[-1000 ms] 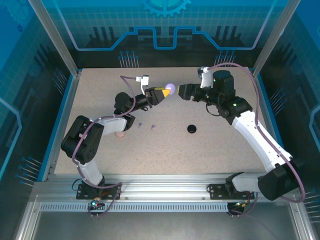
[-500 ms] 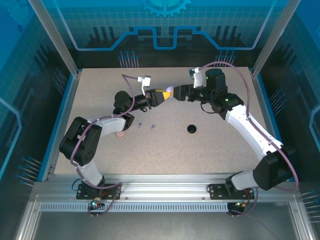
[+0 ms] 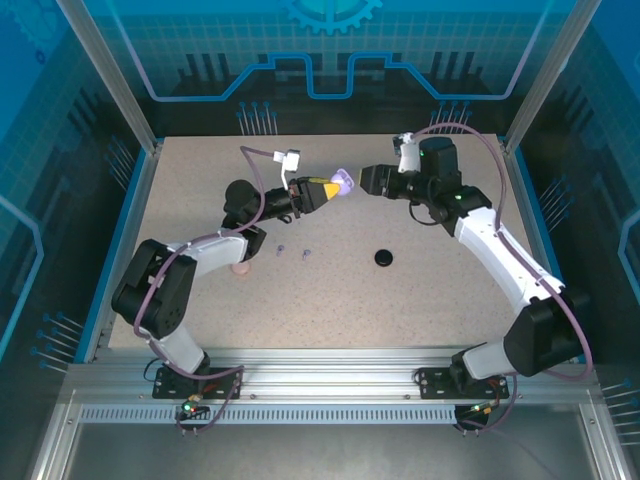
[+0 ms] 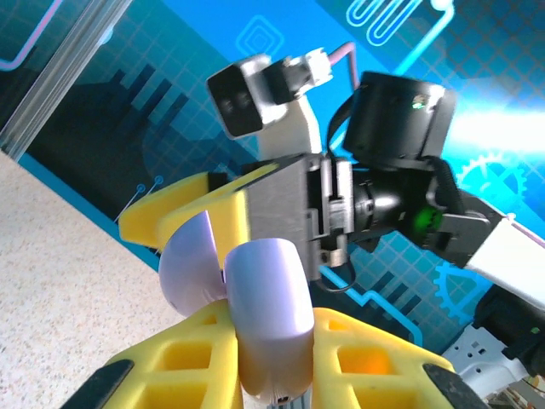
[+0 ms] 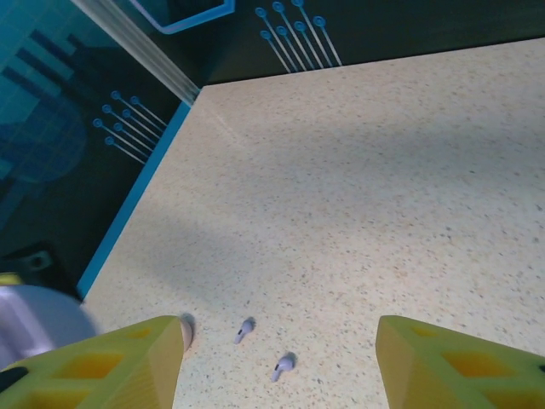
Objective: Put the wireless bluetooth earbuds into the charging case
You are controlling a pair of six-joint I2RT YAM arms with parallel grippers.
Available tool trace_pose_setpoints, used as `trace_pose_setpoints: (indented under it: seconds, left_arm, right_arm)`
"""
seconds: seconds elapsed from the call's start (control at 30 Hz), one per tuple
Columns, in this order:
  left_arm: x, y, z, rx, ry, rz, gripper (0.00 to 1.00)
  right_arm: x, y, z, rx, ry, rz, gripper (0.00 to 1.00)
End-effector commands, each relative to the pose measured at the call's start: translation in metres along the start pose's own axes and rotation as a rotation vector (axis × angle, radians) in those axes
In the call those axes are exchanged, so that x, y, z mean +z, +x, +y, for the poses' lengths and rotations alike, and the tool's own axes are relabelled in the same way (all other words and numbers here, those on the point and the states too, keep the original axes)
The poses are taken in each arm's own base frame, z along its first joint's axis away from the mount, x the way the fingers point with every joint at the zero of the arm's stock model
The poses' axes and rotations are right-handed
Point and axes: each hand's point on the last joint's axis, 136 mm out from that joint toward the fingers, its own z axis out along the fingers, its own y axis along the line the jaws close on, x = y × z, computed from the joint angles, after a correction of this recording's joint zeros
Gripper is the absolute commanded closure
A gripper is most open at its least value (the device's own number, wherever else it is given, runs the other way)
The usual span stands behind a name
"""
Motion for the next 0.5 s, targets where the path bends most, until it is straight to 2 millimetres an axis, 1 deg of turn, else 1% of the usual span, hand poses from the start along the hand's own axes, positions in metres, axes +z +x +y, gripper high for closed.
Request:
trace_pose_setpoints:
  seconds: [0.0,0.07,0.27,0.37,0.47]
  left_arm:
    - [0.000,-0.010,-0.026,0.078,0.063,-0.007,1.00]
    - [0.000,-0.010,-0.027,0.081,0.072,-0.006,1.00]
    - [-0.001,-0.009,-0.032,0.123,0.102,-0.018,1.00]
    - [-0.001,-0.009,-0.031,0.136,0.109,-0.024,1.00]
    - [-0.001,-0.009,-0.030,0.152,0.106,-0.025,1.00]
  right_arm:
    - [-0.026,-0.015,0.014,0.002,-0.037,-0.074,0.37]
    - [-0.035,-0.016,0.023,0.006,-0.067,-0.083,0.37]
    - [-0.050,-0.017,0.039,0.070,-0.121,-0.121,0.36]
    - [-0.054,-0.017,0.047,0.109,-0.135,-0.148,0.36]
    - [-0.054,-0.014,0.059,0.128,-0.166,-0.158,0.36]
